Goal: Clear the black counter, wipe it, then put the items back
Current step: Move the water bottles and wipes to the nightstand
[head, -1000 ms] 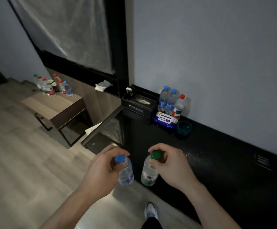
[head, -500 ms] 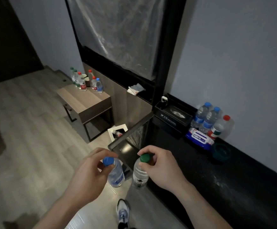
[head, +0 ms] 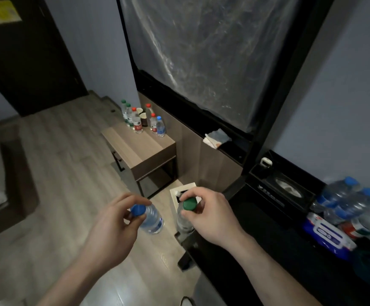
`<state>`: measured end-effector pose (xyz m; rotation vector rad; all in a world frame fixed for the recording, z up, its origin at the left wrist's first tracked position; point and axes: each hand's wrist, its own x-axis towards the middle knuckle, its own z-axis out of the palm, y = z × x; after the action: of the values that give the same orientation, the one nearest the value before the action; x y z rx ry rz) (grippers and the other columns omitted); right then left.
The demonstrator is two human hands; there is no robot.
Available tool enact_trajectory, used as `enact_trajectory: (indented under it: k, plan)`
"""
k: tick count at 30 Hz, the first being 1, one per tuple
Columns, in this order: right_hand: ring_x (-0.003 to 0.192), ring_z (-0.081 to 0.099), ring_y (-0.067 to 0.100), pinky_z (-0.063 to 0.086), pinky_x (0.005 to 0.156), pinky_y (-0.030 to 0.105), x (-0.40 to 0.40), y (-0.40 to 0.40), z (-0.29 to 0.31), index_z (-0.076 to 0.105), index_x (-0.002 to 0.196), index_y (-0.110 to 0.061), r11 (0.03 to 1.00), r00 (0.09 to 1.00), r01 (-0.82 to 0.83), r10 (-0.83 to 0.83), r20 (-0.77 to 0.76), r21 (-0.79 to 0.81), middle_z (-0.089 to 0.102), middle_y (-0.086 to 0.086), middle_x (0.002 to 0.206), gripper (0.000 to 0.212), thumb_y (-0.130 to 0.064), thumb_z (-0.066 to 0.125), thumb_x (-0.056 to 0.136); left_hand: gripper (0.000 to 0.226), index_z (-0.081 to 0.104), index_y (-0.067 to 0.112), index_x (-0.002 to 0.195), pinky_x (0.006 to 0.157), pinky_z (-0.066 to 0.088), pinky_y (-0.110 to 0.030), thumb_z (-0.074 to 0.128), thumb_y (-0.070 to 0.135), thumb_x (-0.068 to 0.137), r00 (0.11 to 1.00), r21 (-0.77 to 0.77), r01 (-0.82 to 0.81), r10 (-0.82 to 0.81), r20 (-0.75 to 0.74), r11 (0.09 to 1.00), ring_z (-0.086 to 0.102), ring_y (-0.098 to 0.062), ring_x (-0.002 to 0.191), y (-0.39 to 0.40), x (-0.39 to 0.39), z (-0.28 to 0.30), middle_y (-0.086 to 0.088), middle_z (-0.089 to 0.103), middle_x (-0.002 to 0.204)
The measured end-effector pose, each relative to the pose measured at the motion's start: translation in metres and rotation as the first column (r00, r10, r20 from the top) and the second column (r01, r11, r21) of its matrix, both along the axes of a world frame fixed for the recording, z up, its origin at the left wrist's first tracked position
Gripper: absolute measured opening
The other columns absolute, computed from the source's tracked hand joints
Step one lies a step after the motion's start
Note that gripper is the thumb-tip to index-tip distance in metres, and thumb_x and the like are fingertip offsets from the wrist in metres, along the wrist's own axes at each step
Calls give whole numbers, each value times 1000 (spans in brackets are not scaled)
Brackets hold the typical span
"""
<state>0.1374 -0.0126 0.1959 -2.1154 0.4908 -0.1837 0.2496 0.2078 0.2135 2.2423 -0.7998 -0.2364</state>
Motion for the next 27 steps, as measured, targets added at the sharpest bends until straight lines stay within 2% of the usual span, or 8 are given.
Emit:
enact_trajectory:
  k: [4,8,13,17,20,23,27]
  plan:
    - [84,63,-6,49,64,12,56,-8,3,69,101,-41,1000,999,-9,9,-37,2,68,-24,100,24,-27,81,86,33,68,46,106,72,58,-24,74,17,92,998,-14,-62,62,2,998,63,1,90,-4,55,1,25,62,112]
    - [82,63,-4,47,60,9,113,-5,0,69,100,-43,1000,997,7,-6,-78,3,68,-26,97,23,-29,81,87,32,68,47,106,69,53,-16,74,19,92,999,-5,-43,43,-24,999,63,3,90,-2,113,-3,26,62,111]
    - [80,62,-5,44,57,11,194,14,-5,69,96,-45,995,993,65,-71,-89,-71,68,-24,91,20,-33,80,85,30,67,48,105,72,53,-14,74,21,93,1000,20,9,-9,-8,1000,62,4,94,14,201,-16,28,61,110]
    - [76,64,-3,48,55,12,261,33,-6,69,96,-43,994,989,108,-111,-101,-30,65,-20,91,22,-27,82,87,33,67,48,101,74,48,-10,74,18,92,999,34,46,-46,-9,998,62,3,96,32,278,-20,29,60,112]
    - [76,68,4,51,55,14,308,48,-3,69,99,-43,989,984,145,-142,-103,17,65,-18,90,24,-25,82,89,32,66,48,100,72,48,-11,73,18,92,997,51,75,-76,10,996,62,1,94,47,335,-18,29,59,112]
    - [71,65,-7,48,54,11,349,53,-3,69,99,-40,986,982,162,-159,-101,26,66,-15,87,25,-22,82,88,30,67,46,101,72,46,-11,74,18,92,995,71,93,-95,21,993,63,-1,91,57,389,-17,28,59,112]
    - [65,62,3,49,53,14,400,53,-1,69,96,-43,978,974,208,-209,-88,-19,65,-11,74,24,-26,83,87,32,66,47,100,72,45,-14,74,17,91,996,90,83,-87,33,992,63,-3,86,64,451,-21,27,59,113]
